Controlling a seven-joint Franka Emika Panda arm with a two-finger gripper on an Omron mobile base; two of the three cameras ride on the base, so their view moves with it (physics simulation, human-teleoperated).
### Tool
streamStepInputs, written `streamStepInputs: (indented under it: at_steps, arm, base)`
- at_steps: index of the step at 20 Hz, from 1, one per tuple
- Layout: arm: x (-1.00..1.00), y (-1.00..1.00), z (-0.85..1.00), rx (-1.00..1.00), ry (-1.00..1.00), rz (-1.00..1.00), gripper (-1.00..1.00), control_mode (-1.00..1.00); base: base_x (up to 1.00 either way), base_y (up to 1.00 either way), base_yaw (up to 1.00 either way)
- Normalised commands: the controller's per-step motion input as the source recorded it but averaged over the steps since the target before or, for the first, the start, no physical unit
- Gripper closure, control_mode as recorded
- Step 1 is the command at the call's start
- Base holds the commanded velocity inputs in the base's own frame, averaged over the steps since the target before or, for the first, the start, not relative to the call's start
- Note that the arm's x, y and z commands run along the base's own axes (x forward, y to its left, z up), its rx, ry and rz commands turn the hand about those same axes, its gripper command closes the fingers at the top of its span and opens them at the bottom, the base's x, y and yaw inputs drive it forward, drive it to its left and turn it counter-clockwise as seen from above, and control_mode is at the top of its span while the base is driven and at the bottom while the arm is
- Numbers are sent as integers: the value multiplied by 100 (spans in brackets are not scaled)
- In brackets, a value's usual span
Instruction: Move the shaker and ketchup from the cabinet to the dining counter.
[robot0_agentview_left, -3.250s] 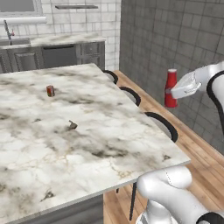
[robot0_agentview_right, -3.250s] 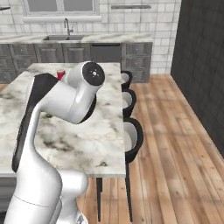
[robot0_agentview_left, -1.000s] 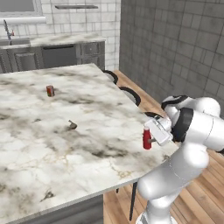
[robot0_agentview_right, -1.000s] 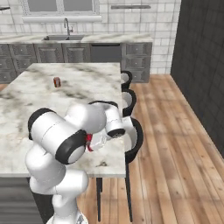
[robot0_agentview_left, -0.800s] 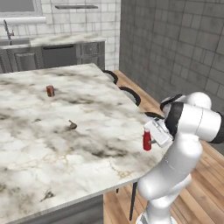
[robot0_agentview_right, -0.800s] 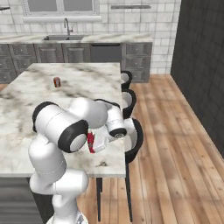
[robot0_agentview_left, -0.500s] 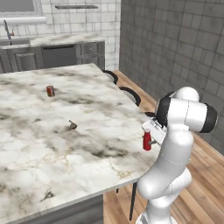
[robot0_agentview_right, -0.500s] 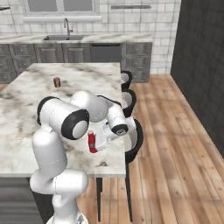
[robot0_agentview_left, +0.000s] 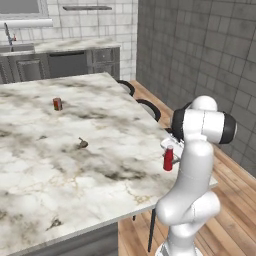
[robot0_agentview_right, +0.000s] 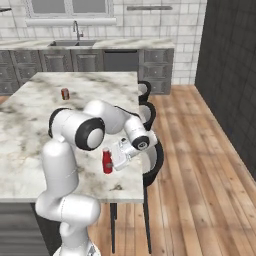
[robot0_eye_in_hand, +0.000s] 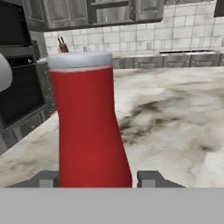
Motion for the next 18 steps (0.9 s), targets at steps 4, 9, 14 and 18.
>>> streamStepInputs:
  at_steps: [4,9,14,18]
  arm:
    - [0,-7,11,2,1,3,-100,-100]
    - [-4,-5,70,0,0,3,-100,-100]
    - [-36,1,100,-1,-6,7,-100,-100]
    - [-50,1,100,0,-8,5,-100,-100]
  base:
    - [0,0,0]
    - [0,0,0]
    - [0,0,0]
    - [0,0,0]
